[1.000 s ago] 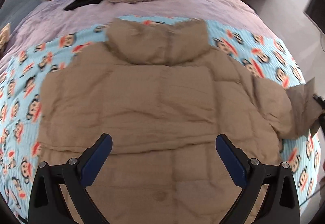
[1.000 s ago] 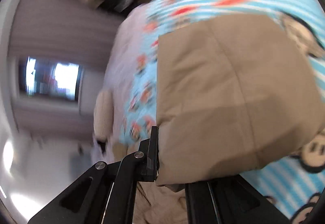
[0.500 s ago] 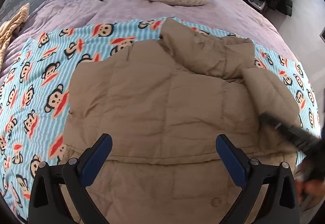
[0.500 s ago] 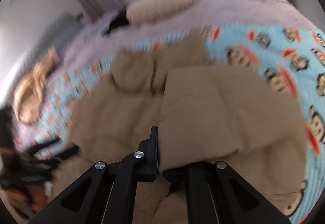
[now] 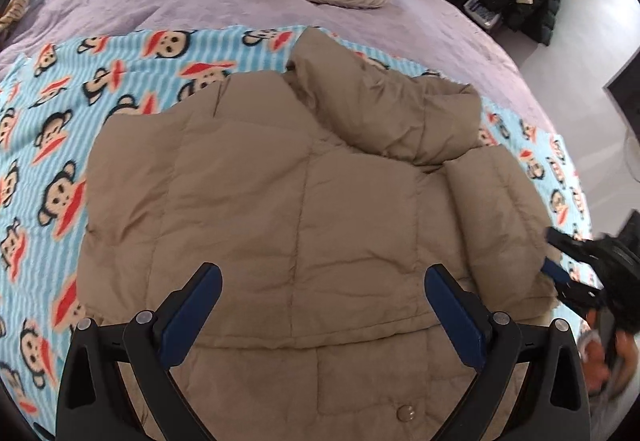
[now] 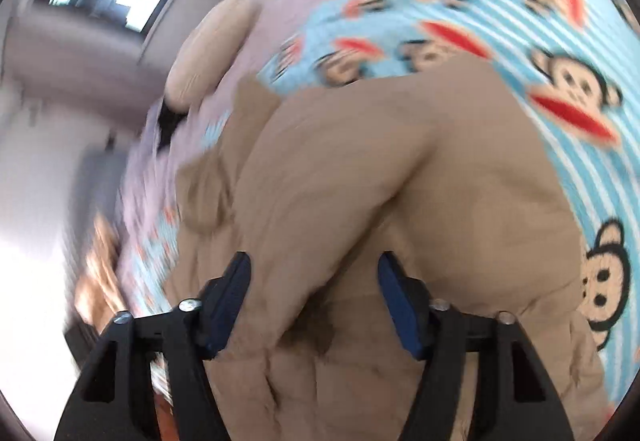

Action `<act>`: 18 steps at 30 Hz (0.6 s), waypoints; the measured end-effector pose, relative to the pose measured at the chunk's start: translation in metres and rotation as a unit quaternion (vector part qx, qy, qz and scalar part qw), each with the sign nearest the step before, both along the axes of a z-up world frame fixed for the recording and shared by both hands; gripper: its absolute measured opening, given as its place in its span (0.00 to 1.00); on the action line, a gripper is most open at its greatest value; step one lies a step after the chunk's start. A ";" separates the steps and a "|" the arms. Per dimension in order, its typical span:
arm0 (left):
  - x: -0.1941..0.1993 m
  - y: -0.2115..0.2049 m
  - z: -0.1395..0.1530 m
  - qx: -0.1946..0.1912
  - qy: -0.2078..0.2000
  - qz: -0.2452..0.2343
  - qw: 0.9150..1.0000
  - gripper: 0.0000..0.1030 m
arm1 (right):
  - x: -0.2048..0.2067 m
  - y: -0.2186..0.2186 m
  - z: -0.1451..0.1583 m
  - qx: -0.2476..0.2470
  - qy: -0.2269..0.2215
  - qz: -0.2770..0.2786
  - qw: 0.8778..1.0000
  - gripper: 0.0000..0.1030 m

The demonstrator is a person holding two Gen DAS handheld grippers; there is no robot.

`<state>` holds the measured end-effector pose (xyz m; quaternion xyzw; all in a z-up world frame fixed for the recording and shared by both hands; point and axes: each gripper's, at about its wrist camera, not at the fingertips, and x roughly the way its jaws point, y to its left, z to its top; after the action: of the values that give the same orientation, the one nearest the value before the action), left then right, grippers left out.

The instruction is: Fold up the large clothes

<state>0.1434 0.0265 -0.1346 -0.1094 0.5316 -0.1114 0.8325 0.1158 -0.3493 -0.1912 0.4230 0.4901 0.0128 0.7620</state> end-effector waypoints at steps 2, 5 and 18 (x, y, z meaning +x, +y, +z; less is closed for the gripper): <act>0.002 0.004 0.005 -0.015 -0.005 -0.007 1.000 0.95 | 0.008 -0.015 -0.007 0.029 0.001 -0.035 0.999 0.06; 0.005 0.017 0.010 -0.072 0.000 -0.010 0.997 0.93 | 0.027 0.006 0.014 0.004 -0.043 -0.018 0.999 0.05; 0.018 0.060 -0.006 -0.275 0.050 0.018 0.960 0.93 | 0.028 0.193 0.012 -0.097 0.000 0.331 0.939 0.47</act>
<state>0.1610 0.0861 -0.1402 -0.3490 0.5196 -0.2321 0.7445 0.1436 -0.1560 -0.1796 0.1608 0.6011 0.2173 0.7521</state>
